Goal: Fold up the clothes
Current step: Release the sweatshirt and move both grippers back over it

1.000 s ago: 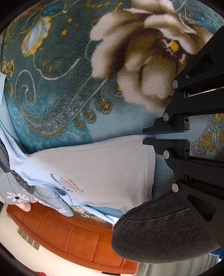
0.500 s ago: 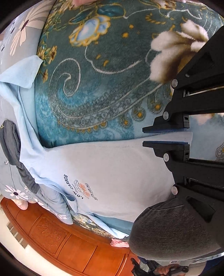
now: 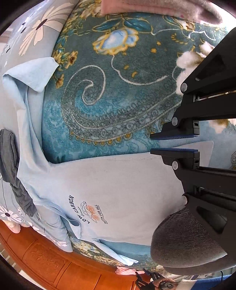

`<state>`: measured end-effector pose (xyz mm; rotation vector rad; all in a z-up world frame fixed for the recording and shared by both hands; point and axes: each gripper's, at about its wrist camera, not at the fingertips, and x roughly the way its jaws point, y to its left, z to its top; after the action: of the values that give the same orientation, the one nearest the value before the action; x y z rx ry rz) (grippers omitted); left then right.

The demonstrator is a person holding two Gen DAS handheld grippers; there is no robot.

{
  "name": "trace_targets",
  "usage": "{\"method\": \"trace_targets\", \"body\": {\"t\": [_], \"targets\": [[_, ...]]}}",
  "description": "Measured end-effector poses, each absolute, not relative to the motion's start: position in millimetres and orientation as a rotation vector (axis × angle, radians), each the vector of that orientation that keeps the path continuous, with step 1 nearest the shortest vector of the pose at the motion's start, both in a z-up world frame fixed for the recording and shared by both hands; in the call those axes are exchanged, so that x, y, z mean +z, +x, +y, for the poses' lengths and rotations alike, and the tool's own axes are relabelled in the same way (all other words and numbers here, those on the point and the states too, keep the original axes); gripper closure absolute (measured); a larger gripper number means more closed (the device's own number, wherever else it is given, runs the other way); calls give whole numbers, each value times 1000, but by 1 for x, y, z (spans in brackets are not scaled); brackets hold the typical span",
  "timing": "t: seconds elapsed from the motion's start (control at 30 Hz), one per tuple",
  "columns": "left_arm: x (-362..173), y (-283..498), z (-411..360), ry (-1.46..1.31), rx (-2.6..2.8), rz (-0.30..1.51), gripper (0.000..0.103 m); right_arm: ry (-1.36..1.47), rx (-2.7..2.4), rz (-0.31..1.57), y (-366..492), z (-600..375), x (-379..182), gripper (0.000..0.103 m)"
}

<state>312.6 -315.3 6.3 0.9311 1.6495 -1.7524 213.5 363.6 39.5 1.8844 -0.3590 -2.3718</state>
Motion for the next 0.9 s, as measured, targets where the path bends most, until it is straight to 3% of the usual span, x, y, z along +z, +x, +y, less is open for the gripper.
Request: {"method": "trace_targets", "body": {"t": [0.23,0.3,0.33,0.37,0.77,0.9], "targets": [[-30,257,-350,984,-1670,1617,67,1912,-2363,-239,187,325,50,95],[-33,251,-352,1009,-1678,1570,80,1928,-2345,-200,184,315,45,95],[-34,249,-353,1018,-1688,1549,96,1936,-2336,-180,182,310,43,95],[-34,249,-353,1023,-1698,1529,101,1943,-2327,-161,181,304,41,95],[30,306,-311,892,-1747,1571,101,1955,-2316,-110,182,287,37,95],[19,272,-328,938,-1773,1555,100,1945,-2335,-116,182,288,40,95]]}}
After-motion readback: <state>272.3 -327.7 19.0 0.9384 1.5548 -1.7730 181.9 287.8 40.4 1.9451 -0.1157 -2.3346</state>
